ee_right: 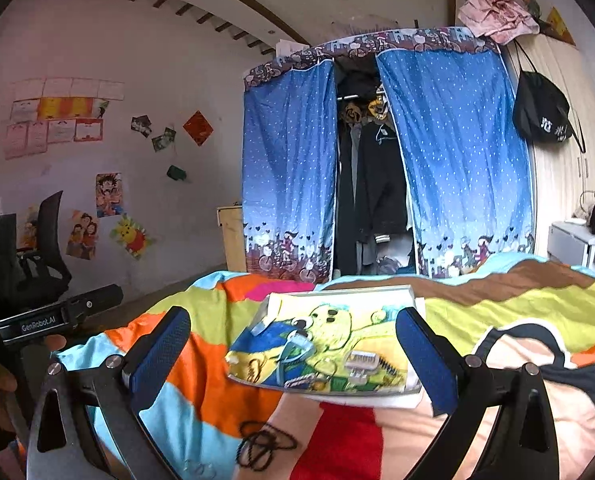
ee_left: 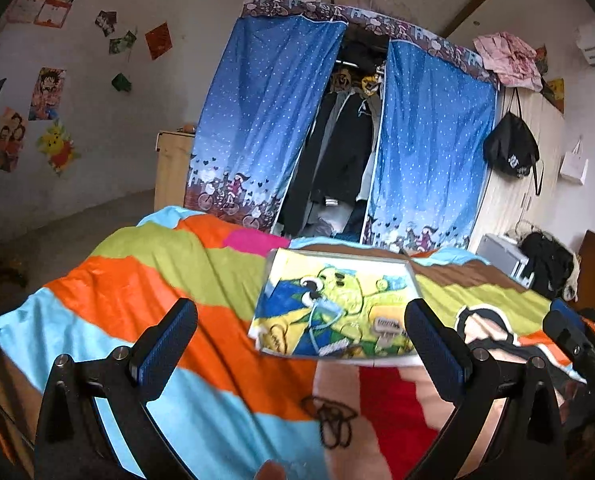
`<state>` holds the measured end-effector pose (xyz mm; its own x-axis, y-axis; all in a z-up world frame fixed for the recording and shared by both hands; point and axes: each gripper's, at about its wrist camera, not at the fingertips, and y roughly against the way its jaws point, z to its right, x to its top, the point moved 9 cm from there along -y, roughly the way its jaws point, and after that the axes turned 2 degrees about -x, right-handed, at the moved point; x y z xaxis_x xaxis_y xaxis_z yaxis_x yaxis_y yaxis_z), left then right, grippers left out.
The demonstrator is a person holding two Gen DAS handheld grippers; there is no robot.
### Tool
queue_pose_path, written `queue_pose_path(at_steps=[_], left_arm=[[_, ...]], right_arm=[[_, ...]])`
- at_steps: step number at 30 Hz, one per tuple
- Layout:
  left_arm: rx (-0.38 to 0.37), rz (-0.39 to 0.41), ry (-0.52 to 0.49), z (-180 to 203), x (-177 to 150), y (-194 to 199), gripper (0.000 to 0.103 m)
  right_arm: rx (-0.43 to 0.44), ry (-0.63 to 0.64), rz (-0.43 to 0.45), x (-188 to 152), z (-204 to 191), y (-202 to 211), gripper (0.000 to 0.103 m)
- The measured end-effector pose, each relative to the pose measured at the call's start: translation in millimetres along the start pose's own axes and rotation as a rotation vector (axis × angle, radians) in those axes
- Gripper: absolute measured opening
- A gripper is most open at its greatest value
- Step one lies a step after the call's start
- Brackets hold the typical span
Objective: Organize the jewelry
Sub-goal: 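Lift both tools from the tray and move back toward the pile, then grasp the last silver rings with the left tool while the right tool grasps the black bead necklace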
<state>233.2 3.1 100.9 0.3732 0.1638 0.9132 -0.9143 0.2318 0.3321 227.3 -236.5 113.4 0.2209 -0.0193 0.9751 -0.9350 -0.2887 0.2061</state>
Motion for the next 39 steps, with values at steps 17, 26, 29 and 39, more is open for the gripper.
queue_pose_path(at_steps=[17,26,29,39], left_arm=[[0.026,-0.175,-0.043,-7,-95,13,0.101],[-0.039,-0.425,-0.059,-12,-176,-7,0.101],[-0.058,-0.467,-0.074,-10,-194,-14,0.101],[-0.146,-0.5,-0.122,7,-210,-51,0.101]], right_arm=[[-0.021,0.053,-0.174,-90,-6,14,0.103],[0.005,0.042,-0.376,-168,-2,4,0.103],[0.013,0.032,-0.426,-187,2,0,0.103],[0.01,0.007,-0.546,-234,24,-22,0.103]])
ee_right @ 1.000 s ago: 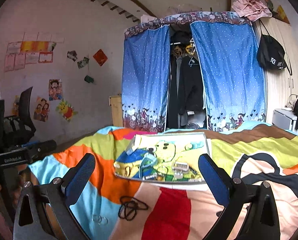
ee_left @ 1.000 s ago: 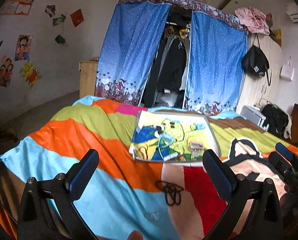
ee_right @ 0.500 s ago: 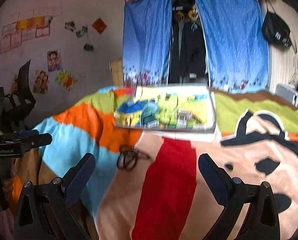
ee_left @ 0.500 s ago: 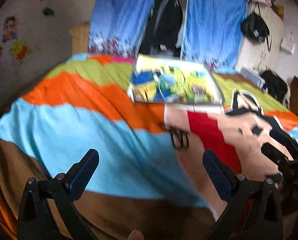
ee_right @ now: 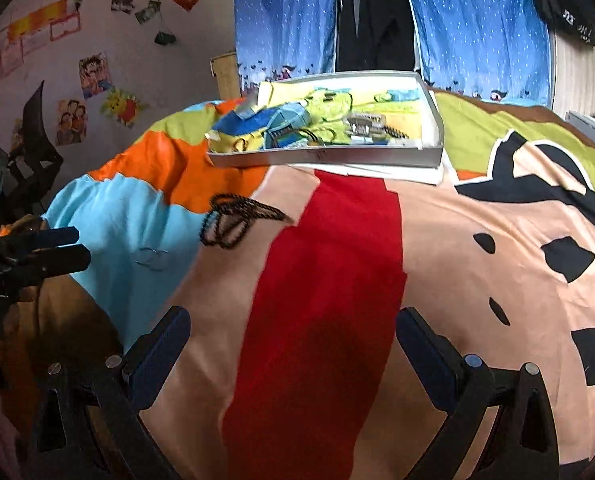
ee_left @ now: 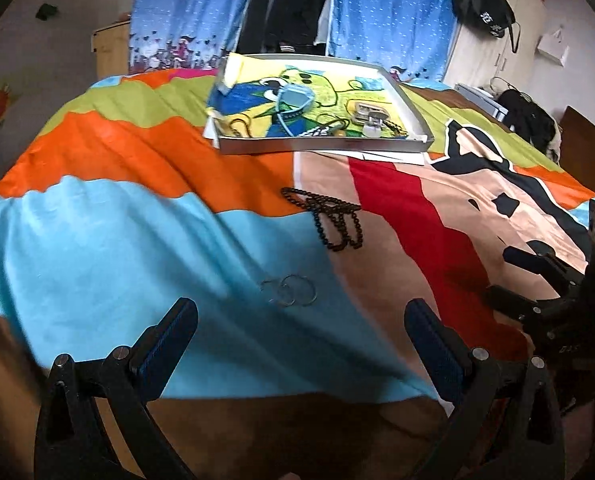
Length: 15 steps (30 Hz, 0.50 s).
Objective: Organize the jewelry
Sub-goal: 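Grasp the last silver rings with the left tool while the right tool grasps the black bead necklace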
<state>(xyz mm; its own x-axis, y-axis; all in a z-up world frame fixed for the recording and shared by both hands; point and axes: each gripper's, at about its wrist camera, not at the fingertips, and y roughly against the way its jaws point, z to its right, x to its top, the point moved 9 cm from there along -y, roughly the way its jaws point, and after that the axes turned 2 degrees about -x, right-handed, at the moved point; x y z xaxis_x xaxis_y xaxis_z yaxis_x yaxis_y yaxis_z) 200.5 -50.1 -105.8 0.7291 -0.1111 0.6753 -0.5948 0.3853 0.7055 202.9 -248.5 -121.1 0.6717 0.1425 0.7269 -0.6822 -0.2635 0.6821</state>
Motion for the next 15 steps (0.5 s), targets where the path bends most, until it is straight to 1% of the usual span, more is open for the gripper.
queue_pose_path(at_steps=[4,6,8,9,11,13,15], left_arm=[[-0.026,-0.005,-0.034,4,6,-20,0.099],[-0.032,-0.01,-0.058,6,7,-30,0.094],[-0.043,-0.022,-0.069,6,8,-39,0.082],[-0.046,-0.032,-0.071,5,7,-44,0.078],[-0.053,-0.055,-0.068,2,5,-53,0.062],[-0.072,-0.09,-0.056,-2,-1,-64,0.053],[-0.073,-0.116,-0.051,-4,-6,-71,0.048]], right_arm=[[0.013,0.005,-0.012,4,6,-11,0.103],[0.025,0.008,-0.017,7,9,-17,0.103],[0.05,0.015,-0.026,11,9,-25,0.103],[0.065,0.024,-0.033,13,8,-29,0.103],[0.087,0.038,-0.046,17,7,-37,0.103],[0.116,0.041,-0.056,24,7,-46,0.103],[0.145,0.039,-0.061,31,6,-54,0.103]])
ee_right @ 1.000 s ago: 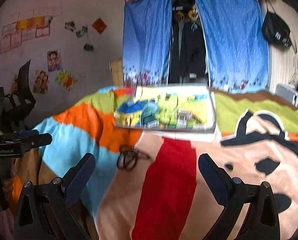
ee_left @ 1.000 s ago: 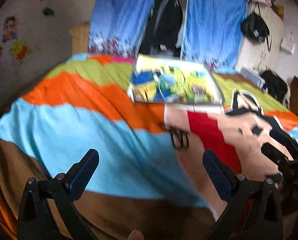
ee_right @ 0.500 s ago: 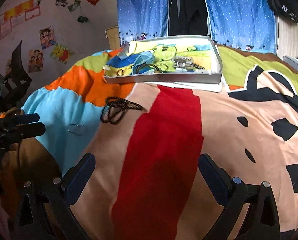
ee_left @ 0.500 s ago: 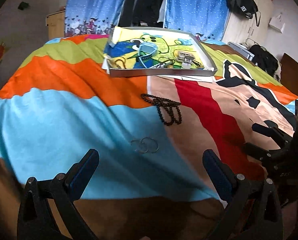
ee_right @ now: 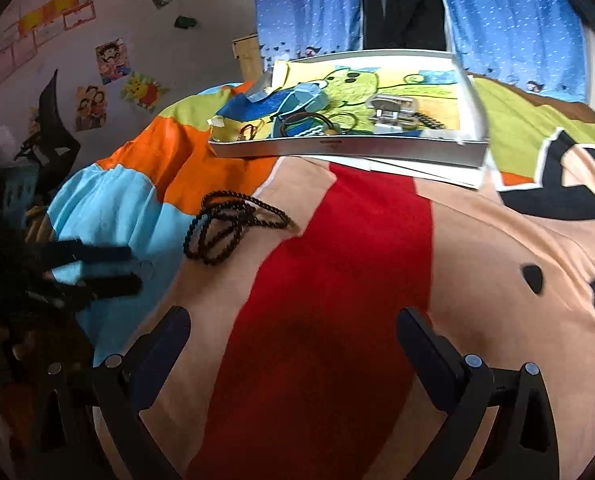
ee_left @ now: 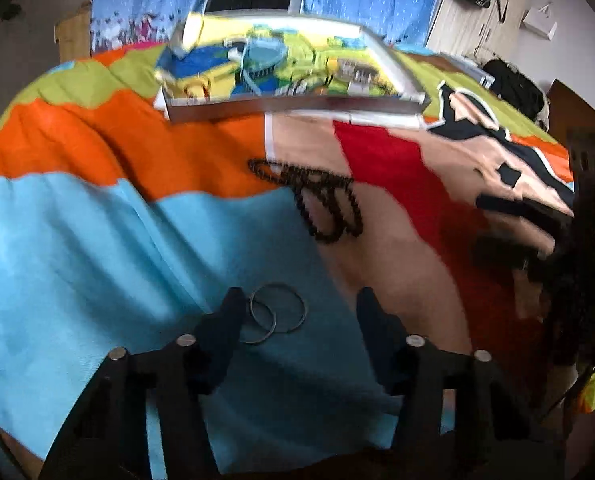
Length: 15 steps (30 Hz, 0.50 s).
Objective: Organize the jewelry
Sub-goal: 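Grasp the last silver rings with the left tool while the right tool grasps the black bead necklace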
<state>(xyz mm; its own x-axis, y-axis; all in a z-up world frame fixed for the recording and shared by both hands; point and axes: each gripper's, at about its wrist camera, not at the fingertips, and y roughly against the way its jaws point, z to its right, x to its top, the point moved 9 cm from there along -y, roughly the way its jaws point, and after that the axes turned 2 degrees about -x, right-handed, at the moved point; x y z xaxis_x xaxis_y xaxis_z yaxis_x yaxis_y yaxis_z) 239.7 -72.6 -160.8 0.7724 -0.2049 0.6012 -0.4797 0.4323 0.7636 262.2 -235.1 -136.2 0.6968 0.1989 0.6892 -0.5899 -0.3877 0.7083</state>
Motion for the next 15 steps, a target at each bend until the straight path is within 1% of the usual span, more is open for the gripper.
queue_pose_path(at_steps=[4,6,8,10,12,15], left_arm=[[0.02,-0.014,-0.005,-6,-3,-6,0.046],[0.027,-0.007,0.004,-7,-4,-7,0.043],[0.036,-0.001,0.025,-12,-6,-5,0.035],[0.031,0.005,0.058,-19,-7,-4,0.031],[0.038,0.008,0.07,-20,-7,-3,0.028],[0.055,0.02,0.071,-21,-8,-1,0.027]], right_arm=[[0.07,0.013,-0.024,18,-6,-25,0.103],[0.092,0.022,-0.025,25,-12,-38,0.103],[0.114,0.028,-0.033,30,-18,-51,0.103],[0.139,0.04,-0.047,34,-25,-65,0.103],[0.153,0.047,-0.058,39,-28,-75,0.103],[0.183,0.057,-0.086,45,-37,-90,0.103]])
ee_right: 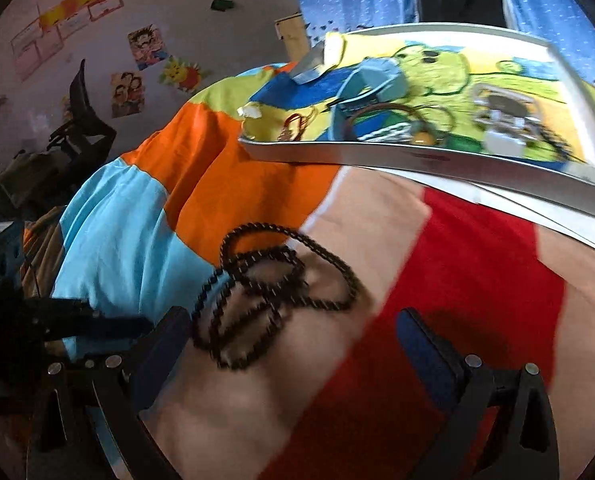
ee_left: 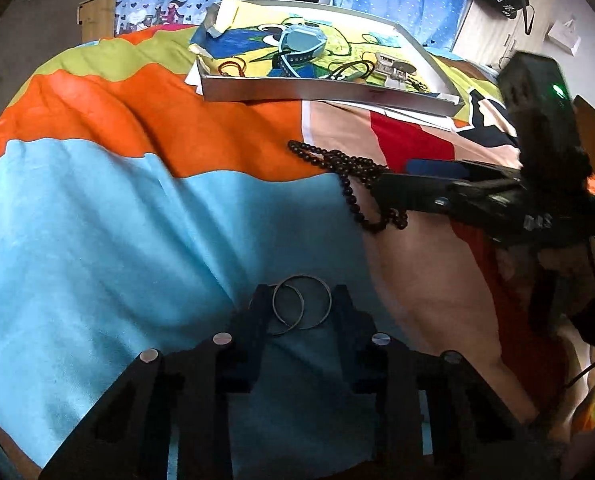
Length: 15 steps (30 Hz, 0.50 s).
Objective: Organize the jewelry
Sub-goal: 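Grasp the last silver rings with the left tool while the right tool grasps the black bead necklace, then carry the rings and bead necklace into the tray and open both tools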
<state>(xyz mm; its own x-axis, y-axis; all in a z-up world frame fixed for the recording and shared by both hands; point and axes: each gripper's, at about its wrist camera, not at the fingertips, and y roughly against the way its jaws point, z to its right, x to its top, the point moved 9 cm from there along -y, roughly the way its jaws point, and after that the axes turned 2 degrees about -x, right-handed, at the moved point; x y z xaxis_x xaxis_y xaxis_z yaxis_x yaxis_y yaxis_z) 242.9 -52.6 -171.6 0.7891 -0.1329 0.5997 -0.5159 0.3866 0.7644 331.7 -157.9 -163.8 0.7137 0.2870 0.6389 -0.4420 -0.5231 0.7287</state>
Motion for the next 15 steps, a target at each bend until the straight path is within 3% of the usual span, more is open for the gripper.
queue_pose_path(at_steps=[3,7,9,11,15], left_arm=[[0.009,0.007,0.0,1,-1,1,0.027],[0.013,0.02,0.033,-3,-1,4,0.027],[0.015,0.028,0.046,-5,-1,7,0.026],[0.014,0.035,0.059,-6,0,9,0.026],[-0.004,0.053,0.083,-7,0,14,0.026]], right_arm=[[0.029,0.01,-0.035,2,-7,-14,0.102],[0.022,0.008,-0.055,1,-8,-24,0.091],[0.018,0.002,-0.047,0,-8,-23,0.083],[0.014,-0.002,-0.046,0,-7,-22,0.068],[0.003,0.001,-0.034,-3,-10,-16,0.055]])
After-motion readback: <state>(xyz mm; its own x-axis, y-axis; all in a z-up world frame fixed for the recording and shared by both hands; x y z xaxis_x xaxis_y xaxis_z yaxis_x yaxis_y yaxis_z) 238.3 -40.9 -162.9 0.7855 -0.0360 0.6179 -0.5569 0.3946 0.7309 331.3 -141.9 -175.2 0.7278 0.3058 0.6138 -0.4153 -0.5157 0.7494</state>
